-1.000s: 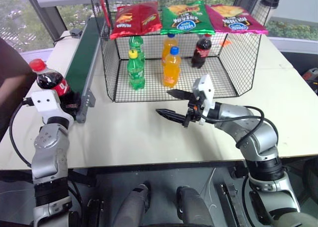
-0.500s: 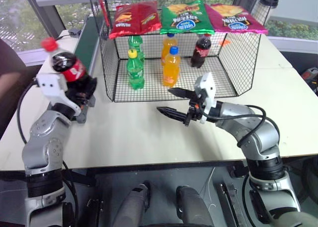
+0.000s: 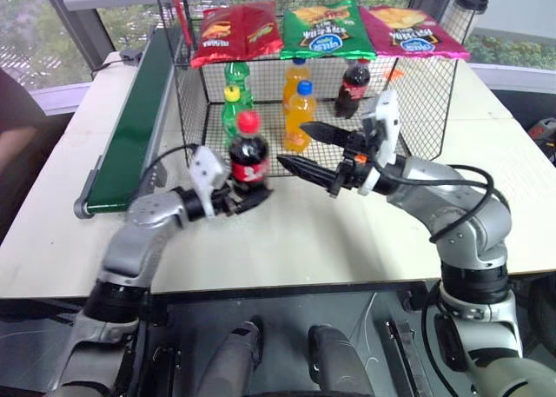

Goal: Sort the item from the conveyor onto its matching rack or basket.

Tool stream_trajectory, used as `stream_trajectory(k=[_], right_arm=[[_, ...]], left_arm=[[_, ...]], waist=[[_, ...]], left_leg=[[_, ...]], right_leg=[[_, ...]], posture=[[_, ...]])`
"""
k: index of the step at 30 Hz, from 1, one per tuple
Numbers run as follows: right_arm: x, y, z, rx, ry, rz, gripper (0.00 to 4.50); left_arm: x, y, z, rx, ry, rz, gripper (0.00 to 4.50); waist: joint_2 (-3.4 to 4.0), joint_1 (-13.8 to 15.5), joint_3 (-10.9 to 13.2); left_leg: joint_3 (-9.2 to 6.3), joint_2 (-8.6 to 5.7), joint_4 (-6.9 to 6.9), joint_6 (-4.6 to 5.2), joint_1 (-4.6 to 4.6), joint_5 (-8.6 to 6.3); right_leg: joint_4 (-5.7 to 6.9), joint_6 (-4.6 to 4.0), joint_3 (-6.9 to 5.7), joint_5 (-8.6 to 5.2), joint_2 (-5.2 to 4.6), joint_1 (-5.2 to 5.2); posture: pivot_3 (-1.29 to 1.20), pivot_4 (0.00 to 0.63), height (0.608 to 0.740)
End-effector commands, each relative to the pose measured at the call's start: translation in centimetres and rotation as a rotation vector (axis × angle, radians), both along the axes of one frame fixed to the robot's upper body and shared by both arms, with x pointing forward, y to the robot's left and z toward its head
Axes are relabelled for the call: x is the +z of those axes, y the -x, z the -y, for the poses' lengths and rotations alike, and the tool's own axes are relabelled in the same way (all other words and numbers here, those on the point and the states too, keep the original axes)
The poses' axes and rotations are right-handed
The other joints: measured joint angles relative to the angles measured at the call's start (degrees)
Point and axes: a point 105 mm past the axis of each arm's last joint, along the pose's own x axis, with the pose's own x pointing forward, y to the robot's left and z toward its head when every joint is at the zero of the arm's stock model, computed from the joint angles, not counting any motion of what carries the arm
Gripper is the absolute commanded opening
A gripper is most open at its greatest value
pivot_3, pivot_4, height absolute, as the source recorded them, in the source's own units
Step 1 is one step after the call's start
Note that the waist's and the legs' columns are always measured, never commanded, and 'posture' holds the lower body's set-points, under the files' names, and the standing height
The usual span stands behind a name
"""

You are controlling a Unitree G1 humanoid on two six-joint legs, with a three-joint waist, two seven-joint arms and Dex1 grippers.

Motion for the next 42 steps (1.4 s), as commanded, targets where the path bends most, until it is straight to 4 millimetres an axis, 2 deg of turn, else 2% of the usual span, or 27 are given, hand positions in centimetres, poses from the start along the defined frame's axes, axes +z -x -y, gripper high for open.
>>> stream_trajectory(k=[1,8,15,18,19,20,21,24,32,34,35,42], right_arm=[[1.7,0.8,-0.1,0.015,-0.021,0.065,4.50],[1.6,0.9,-0.2,0.008,-0.022,0.058,4.50],[1.3,0.7,-0.1,0.000,-0.022,0.051,4.50],[1.1,0.5,-0.2,-0.002,-0.013,0.057,3.66],[1.1,0.6,-0.2,0.003,-0.013,0.059,3.06],[1.1,0.6,-0.2,0.007,-0.016,0.059,2.77],[1.2,0.6,-0.3,0.008,-0.018,0.060,2.18],[1.2,0.5,-0.3,0.007,-0.025,0.062,1.18],[1.1,0.3,-0.2,-0.019,-0.016,0.056,1.18],[1.2,0.1,-0.2,-0.032,-0.023,0.058,1.18],[1.3,0.0,-0.2,-0.042,-0.027,0.060,1.18],[2.0,-1.2,0.5,-0.139,-0.060,0.069,1.18]], left_arm=[[2.0,0.3,1.0,-0.060,0.001,0.122,3.01],[1.9,0.4,3.5,-0.122,0.032,0.142,3.01],[2.1,0.6,4.3,-0.140,0.050,0.152,3.01],[2.1,0.7,4.4,-0.141,0.049,0.130,3.01],[2.2,0.6,4.4,-0.136,0.051,0.127,3.01],[2.3,0.5,4.4,-0.130,0.054,0.125,3.01],[2.4,0.4,4.4,-0.126,0.057,0.125,3.01],[2.6,0.3,4.4,-0.118,0.063,0.124,3.01],[3.2,-0.3,4.2,-0.060,0.097,0.135,3.01],[3.1,-0.1,4.2,-0.077,0.112,0.099,4.03],[2.9,0.0,4.1,-0.083,0.112,0.077,4.33],[1.8,0.1,2.3,-0.032,0.091,0.008,4.43]], waist=[[0.01,-0.22,0.00],[0.01,0.08,0.01],[0.02,-0.08,0.01],[0.01,-0.04,0.01],[0.01,-0.04,0.01],[0.02,-0.02,0.01],[0.02,-0.02,0.01],[0.02,0.01,0.01],[0.01,0.02,0.01],[0.01,0.02,0.01],[0.01,0.02,0.01],[0.02,-0.10,0.01]], left_leg=[[0.00,0.00,-0.02,0.00,-0.01,0.00],[-0.01,0.00,-0.04,0.01,0.00,0.00],[0.00,0.01,-0.03,0.02,0.00,0.01],[-0.01,0.01,-0.02,0.03,0.01,0.01],[0.00,0.01,-0.01,0.03,0.01,0.01],[0.00,0.01,-0.01,0.03,0.01,0.01],[0.00,0.01,0.00,0.03,0.01,0.01],[0.00,0.00,0.02,0.03,0.00,0.01],[-0.01,0.00,0.03,0.03,0.01,0.01],[-0.01,0.00,0.04,0.04,0.01,0.02],[-0.01,0.00,0.04,0.04,0.01,0.02],[-0.01,0.00,0.05,0.13,0.04,0.08]], right_leg=[[0.00,0.00,0.00,0.00,0.00,-0.03],[0.01,0.01,-0.02,0.00,0.01,-0.01],[-0.01,0.02,-0.03,0.01,0.04,0.00],[0.02,0.03,-0.03,0.01,0.05,0.00],[0.02,0.03,-0.03,0.01,0.06,0.00],[0.02,0.03,-0.03,0.01,0.06,0.00],[0.02,0.03,-0.03,0.01,0.06,0.00],[0.02,0.03,-0.04,0.01,0.07,0.00],[0.04,0.04,-0.04,0.02,0.07,0.01],[0.04,0.04,-0.04,0.02,0.07,0.01],[0.05,0.04,-0.04,0.02,0.07,0.01],[0.10,0.03,-0.04,0.02,0.10,0.00]], posture=[[0.00,0.150,0.738],[0.00,0.150,0.738],[0.00,0.150,0.738],[0.00,0.150,0.738],[0.00,0.150,0.738],[0.00,0.150,0.738],[0.00,0.150,0.738],[0.00,0.150,0.738],[0.00,0.150,0.738],[0.00,0.150,0.738],[0.00,0.150,0.738],[0.00,0.150,0.738]])
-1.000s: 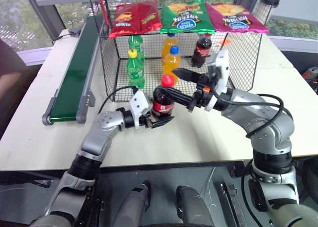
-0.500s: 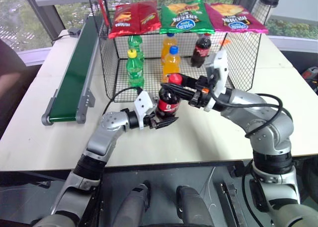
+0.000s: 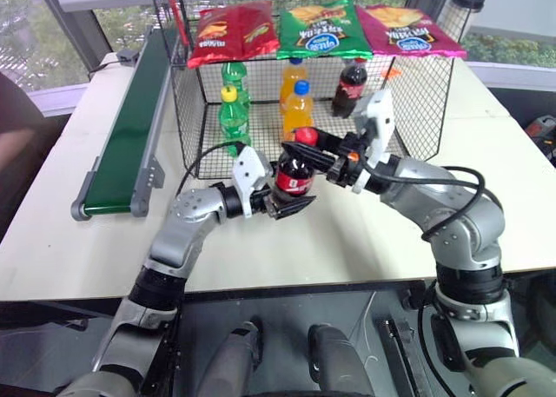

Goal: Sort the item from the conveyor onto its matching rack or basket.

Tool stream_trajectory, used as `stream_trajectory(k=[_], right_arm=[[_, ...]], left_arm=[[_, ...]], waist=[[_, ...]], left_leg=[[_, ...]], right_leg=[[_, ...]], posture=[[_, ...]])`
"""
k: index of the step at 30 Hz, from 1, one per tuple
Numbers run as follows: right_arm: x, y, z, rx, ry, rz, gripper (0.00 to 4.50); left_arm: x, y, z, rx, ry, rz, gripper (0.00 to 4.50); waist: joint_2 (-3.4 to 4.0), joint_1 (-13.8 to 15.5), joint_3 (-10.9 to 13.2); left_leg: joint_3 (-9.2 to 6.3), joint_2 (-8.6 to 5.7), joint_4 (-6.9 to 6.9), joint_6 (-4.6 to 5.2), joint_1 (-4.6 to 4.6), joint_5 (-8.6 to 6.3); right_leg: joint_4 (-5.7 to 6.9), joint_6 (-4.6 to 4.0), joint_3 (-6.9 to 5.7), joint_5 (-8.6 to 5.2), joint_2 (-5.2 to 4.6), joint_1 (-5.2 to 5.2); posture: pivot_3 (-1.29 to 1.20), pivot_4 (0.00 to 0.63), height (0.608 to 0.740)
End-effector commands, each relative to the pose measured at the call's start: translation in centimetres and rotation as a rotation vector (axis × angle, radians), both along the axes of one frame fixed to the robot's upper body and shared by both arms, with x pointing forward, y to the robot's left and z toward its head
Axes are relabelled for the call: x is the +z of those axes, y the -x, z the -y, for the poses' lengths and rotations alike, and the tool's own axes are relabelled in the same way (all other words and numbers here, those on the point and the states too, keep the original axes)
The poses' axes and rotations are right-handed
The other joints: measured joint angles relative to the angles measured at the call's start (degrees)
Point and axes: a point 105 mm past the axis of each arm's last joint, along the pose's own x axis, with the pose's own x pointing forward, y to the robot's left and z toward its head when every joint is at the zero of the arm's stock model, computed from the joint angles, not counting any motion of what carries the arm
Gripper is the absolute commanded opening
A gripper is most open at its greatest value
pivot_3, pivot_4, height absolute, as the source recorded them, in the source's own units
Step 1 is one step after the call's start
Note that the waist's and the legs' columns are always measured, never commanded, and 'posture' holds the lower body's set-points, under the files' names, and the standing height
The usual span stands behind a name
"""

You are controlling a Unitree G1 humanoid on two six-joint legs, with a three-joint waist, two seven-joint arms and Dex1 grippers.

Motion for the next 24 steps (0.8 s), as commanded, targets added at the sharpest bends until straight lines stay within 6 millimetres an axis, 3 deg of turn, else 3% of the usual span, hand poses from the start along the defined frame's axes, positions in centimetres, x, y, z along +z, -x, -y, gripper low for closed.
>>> stream_trajectory(k=[1,9,12,16,24], right_arm=[[2.7,-0.8,1.0,-0.083,-0.060,0.095,1.18],[3.8,-4.9,5.0,-0.359,-0.066,0.136,1.18],[4.6,-7.2,7.4,-0.510,-0.079,0.158,1.18],[4.9,-8.8,8.9,-0.619,-0.100,0.181,1.18],[3.6,-11.5,11.2,-0.740,-0.094,0.177,1.18]], left_arm=[[0.3,0.8,-1.4,0.022,0.009,-0.018,4.43],[-1.8,3.2,-4.3,0.051,-0.055,-0.108,4.43],[-1.4,1.9,-5.1,0.217,0.017,-0.088,4.43],[-0.4,0.4,-5.6,0.366,0.103,-0.053,4.43],[-0.4,0.5,-4.7,0.398,0.127,-0.047,4.43]], waist=[[0.00,-0.05,0.00],[0.02,0.34,0.01],[0.02,0.20,0.01],[0.02,0.14,0.01],[0.03,-0.01,0.01]], left_leg=[[0.00,0.00,0.00,0.00,0.00,0.00],[0.01,-0.01,0.00,-0.11,0.00,-0.06],[0.06,-0.02,0.00,-0.11,0.01,-0.07],[0.05,-0.02,0.01,-0.11,0.02,-0.06],[0.10,-0.01,-0.01,0.02,0.05,0.03]], right_leg=[[0.00,0.00,0.00,0.00,0.01,0.00],[0.02,-0.02,0.02,0.00,0.01,-0.01],[0.01,-0.02,0.05,0.00,-0.01,0.00],[0.03,-0.03,0.03,0.02,0.00,0.00],[0.07,0.14,0.05,0.12,0.07,-0.02]], posture=[[0.00,0.150,0.738],[0.00,0.150,0.738],[0.00,0.150,0.738],[0.00,0.150,0.738],[0.00,0.150,0.738]])
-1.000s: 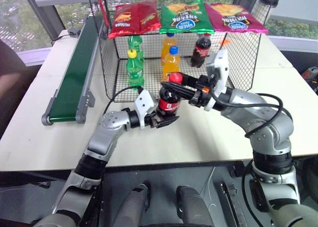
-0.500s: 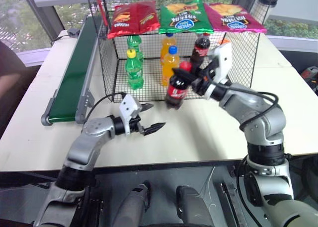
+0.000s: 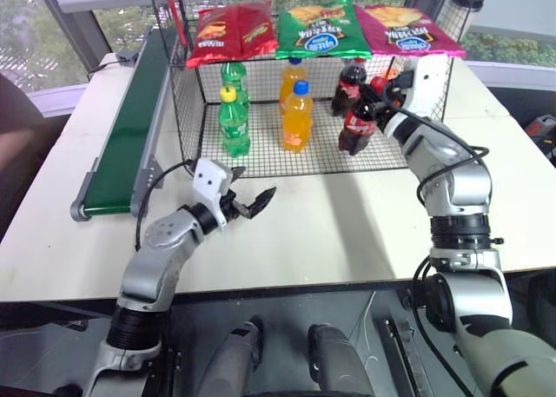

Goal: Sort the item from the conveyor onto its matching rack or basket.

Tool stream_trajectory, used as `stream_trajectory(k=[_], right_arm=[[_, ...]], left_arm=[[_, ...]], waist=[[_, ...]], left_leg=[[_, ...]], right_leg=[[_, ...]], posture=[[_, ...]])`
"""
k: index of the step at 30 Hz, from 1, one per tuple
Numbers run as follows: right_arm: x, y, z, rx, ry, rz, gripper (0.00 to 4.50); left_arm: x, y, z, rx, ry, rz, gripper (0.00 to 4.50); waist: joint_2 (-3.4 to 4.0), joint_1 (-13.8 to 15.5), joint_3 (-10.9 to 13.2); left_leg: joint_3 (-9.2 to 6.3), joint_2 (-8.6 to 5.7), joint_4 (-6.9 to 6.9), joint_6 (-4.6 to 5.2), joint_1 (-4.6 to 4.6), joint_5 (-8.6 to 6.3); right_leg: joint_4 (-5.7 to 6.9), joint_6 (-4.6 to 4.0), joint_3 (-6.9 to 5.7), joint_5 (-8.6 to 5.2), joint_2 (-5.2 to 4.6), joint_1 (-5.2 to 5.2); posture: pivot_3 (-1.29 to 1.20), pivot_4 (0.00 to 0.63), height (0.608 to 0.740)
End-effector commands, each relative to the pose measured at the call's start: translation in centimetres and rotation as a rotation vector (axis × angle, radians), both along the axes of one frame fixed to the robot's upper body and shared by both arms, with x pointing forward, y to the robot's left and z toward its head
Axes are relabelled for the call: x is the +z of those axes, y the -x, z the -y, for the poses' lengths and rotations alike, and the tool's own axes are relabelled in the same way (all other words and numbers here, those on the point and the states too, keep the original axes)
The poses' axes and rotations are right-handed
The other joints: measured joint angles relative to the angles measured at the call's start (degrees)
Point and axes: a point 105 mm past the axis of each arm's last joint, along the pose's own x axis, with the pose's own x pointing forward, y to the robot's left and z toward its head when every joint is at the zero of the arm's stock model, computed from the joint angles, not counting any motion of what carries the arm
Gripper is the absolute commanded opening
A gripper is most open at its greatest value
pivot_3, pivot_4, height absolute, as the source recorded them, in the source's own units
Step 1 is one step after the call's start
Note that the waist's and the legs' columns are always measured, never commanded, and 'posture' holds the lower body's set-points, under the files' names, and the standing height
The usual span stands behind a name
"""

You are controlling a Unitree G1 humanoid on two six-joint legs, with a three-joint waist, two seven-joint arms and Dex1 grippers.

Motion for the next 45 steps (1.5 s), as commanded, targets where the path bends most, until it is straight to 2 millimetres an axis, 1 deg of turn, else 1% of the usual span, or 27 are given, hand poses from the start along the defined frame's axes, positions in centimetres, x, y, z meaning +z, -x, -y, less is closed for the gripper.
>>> stream_trajectory(k=[1,5,9,20,22,23,26,27,31,37,40,45], right_arm=[[3.3,-0.1,0.3,-0.023,0.024,0.135,1.18],[2.9,-0.8,1.1,-0.043,0.041,0.135,1.18],[2.8,-1.1,1.5,-0.052,0.039,0.141,1.18],[1.4,-2.4,1.8,-0.077,0.023,0.112,1.18],[1.1,-2.6,1.9,-0.081,0.028,0.104,2.25],[1.1,-2.7,1.9,-0.083,0.028,0.102,2.67],[1.0,-2.7,1.7,-0.072,0.037,0.101,4.18],[1.1,-2.6,1.6,-0.067,0.037,0.101,4.39],[1.5,-2.4,1.6,-0.061,0.045,0.109,4.39],[2.1,-1.6,2.2,-0.067,0.073,0.118,4.39],[2.1,-0.7,2.7,-0.071,0.101,0.115,4.39],[1.3,1.1,3.2,-0.060,0.176,0.080,4.39]], left_arm=[[1.2,0.6,0.5,-0.012,0.000,0.059,4.43],[1.3,0.4,0.2,0.002,0.002,0.061,4.43],[1.3,0.0,-0.2,0.018,-0.001,0.062,4.43],[1.2,-0.1,0.3,0.008,-0.015,0.064,4.43],[1.1,-0.1,0.2,0.014,-0.022,0.067,4.50],[1.1,-0.1,0.2,0.016,-0.022,0.067,4.50],[1.0,-0.1,0.2,0.021,-0.019,0.065,4.50],[0.9,-0.1,0.2,0.021,-0.019,0.064,4.50],[0.8,0.0,0.3,0.023,-0.019,0.062,4.50],[0.6,-0.1,0.4,0.022,-0.017,0.059,4.50],[0.5,-0.1,0.3,0.022,-0.015,0.054,4.50],[0.1,-0.1,0.3,0.020,-0.015,0.043,4.50]], waist=[[0.00,0.00,0.00],[0.02,-0.01,0.01],[0.02,-0.04,0.01],[0.02,-0.07,0.01],[0.03,-0.07,0.01],[0.03,-0.08,0.01],[0.03,-0.08,0.01],[0.03,-0.08,0.01],[0.03,-0.07,0.01],[0.03,-0.01,0.00],[0.03,0.09,0.00],[0.04,0.13,-0.01]], left_leg=[[0.00,0.00,0.00,0.00,0.00,0.00],[0.01,0.00,0.01,0.00,0.00,0.00],[0.01,0.00,0.01,0.00,0.01,0.01],[0.02,0.00,0.02,-0.01,0.04,0.02],[0.02,0.00,0.02,-0.01,0.05,0.02],[0.02,0.00,0.03,-0.01,0.05,0.02],[0.02,0.00,0.02,-0.01,0.05,0.02],[0.02,0.01,0.02,-0.01,0.05,0.02],[0.02,0.01,0.02,-0.01,0.06,0.02],[0.02,0.01,0.02,-0.01,0.06,0.02],[0.01,0.01,0.03,-0.02,0.06,0.01],[0.02,0.01,0.04,-0.01,0.06,0.01]], right_leg=[[0.00,0.00,0.00,0.00,0.00,0.00],[0.01,0.00,0.01,0.00,0.01,0.00],[0.01,0.00,0.02,0.00,0.01,0.00],[0.03,-0.01,0.04,0.01,0.04,0.03],[0.04,-0.01,0.04,0.01,0.04,0.03],[0.04,0.00,0.05,0.01,0.04,0.03],[0.04,0.00,0.06,0.01,0.05,0.03],[0.04,0.00,0.06,0.01,0.05,0.03],[0.04,-0.01,0.07,0.01,0.07,0.04],[0.05,-0.01,0.08,0.01,0.07,0.04],[0.04,-0.02,0.08,0.01,0.06,0.04],[0.04,-0.02,0.09,0.00,0.06,0.05]], posture=[[0.00,0.150,0.738],[0.00,0.150,0.738],[0.00,0.150,0.738],[0.00,0.150,0.738],[0.00,0.150,0.738],[0.00,0.150,0.738],[0.00,0.150,0.738],[0.00,0.150,0.738],[0.00,0.150,0.738],[0.00,0.150,0.738],[0.00,0.150,0.738],[0.00,0.150,0.738]])
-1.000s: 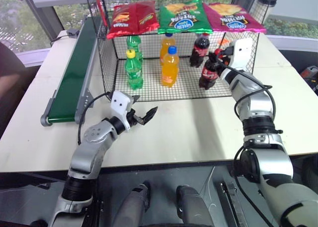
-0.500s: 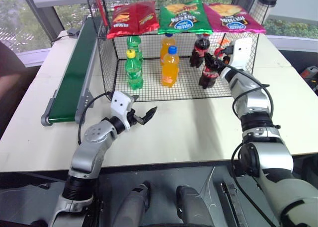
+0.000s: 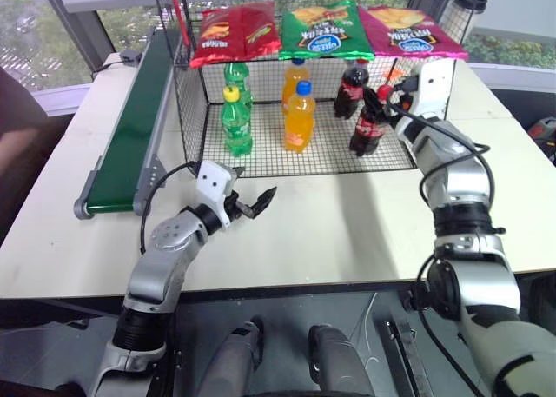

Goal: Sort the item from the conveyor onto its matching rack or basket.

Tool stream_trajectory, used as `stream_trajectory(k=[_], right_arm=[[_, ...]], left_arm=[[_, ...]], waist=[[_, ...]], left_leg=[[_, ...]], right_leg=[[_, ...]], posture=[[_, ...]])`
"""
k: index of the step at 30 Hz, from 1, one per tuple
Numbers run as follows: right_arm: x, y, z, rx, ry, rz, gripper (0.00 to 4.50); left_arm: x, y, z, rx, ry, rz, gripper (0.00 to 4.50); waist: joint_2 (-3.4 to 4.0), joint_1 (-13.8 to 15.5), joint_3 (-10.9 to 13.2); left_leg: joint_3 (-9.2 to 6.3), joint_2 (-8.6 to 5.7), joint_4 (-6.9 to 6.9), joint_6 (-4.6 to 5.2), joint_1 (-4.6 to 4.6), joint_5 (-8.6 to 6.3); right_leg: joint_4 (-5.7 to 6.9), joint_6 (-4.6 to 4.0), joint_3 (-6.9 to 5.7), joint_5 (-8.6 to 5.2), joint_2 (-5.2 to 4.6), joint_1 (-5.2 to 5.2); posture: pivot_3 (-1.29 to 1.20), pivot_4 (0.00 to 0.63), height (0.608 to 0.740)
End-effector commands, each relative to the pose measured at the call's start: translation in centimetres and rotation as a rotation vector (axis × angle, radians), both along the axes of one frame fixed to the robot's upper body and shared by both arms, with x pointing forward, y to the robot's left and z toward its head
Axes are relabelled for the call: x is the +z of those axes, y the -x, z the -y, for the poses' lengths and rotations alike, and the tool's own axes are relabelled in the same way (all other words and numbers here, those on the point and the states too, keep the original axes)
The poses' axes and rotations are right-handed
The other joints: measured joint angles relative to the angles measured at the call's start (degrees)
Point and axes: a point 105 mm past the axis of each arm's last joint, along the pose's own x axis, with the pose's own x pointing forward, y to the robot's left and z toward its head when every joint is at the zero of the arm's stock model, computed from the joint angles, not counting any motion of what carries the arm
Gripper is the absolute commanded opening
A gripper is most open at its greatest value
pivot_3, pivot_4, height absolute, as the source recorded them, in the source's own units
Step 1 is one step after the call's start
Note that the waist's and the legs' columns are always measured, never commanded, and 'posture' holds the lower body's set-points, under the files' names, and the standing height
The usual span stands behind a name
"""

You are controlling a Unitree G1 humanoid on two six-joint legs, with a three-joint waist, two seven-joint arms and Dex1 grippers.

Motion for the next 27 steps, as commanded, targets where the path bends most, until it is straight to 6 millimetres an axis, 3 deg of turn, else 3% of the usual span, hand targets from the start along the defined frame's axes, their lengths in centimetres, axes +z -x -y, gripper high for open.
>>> stream_trajectory(k=[1,8,15,20,27], right_arm=[[2.0,1.4,0.1,0.008,0.038,0.047,4.39],[-1.1,4.5,-2.0,0.172,0.087,-0.101,4.39],[-6.4,9.4,-8.1,0.544,0.010,-0.297,4.39],[-9.2,10.8,-9.9,0.615,-0.031,-0.379,4.39],[-9.8,10.8,-10.3,0.601,-0.081,-0.394,4.39]], left_arm=[[0.7,0.0,0.0,-0.007,0.004,0.040,4.50],[0.7,0.1,-0.2,-0.007,0.001,0.037,4.50],[-0.1,0.2,-1.4,0.033,-0.052,0.044,4.50],[-0.6,0.0,-2.1,0.068,-0.096,0.072,4.50],[-1.3,0.8,-2.1,0.053,-0.077,0.055,4.50]], waist=[[0.01,-0.08,-0.01],[0.04,-0.05,-0.03],[0.04,-0.15,-0.04],[0.04,0.08,-0.04],[0.04,0.03,-0.04]], left_leg=[[0.00,0.00,0.00,0.00,0.00,0.00],[0.00,0.03,0.02,0.00,0.02,0.00],[0.00,0.05,0.02,-0.01,0.03,-0.02],[0.00,0.04,0.07,-0.14,0.02,-0.09],[0.00,0.04,0.06,-0.15,0.02,-0.10]], right_leg=[[0.01,-0.02,0.00,-0.01,0.00,0.00],[0.02,-0.17,-0.01,-0.07,-0.01,0.01],[0.02,-0.18,-0.01,-0.08,-0.06,0.02],[-0.01,-0.18,-0.02,-0.09,-0.10,0.07],[-0.01,-0.18,-0.03,-0.08,-0.11,0.05]], posture=[[0.00,0.150,0.738],[0.00,0.150,0.738],[0.00,0.150,0.738],[0.00,0.150,0.738],[0.00,0.150,0.738]])
